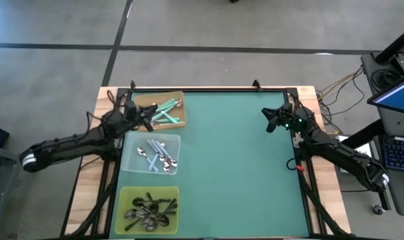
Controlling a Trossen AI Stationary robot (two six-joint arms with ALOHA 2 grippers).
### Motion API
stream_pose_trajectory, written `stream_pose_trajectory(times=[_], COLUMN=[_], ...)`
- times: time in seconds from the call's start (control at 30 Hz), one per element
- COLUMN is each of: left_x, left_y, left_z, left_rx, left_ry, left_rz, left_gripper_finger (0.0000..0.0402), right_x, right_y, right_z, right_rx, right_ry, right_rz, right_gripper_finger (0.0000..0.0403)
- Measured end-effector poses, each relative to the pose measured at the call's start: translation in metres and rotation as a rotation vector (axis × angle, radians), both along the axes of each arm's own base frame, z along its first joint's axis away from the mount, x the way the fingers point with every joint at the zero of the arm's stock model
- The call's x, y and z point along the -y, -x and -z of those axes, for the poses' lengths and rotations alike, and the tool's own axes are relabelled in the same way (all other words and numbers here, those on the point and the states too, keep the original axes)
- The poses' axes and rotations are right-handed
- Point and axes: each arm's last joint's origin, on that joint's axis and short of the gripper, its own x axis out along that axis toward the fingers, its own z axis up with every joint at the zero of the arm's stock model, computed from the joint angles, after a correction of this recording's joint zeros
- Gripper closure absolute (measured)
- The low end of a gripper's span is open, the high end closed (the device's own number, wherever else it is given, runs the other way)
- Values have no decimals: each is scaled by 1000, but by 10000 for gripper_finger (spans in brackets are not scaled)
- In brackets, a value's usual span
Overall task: Sort silverware by color (type)
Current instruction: Return to Home Position
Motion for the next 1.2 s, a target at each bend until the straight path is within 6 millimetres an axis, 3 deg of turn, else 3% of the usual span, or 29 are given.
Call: stream_pose_trajectory(times=[0.83, 1.2], left_x=[18, 25], left_y=[33, 45], left_z=[7, -8], left_rx=[261, 431], left_ry=[-130, -215], left_rz=[13, 14], left_gripper_finger=[400, 399], right_x=[0, 0], right_y=[0, 0], right_z=[0, 0], right_rx=[1, 0], right_ry=[0, -1], right_rz=[0, 1], right_gripper_finger=[344, 344])
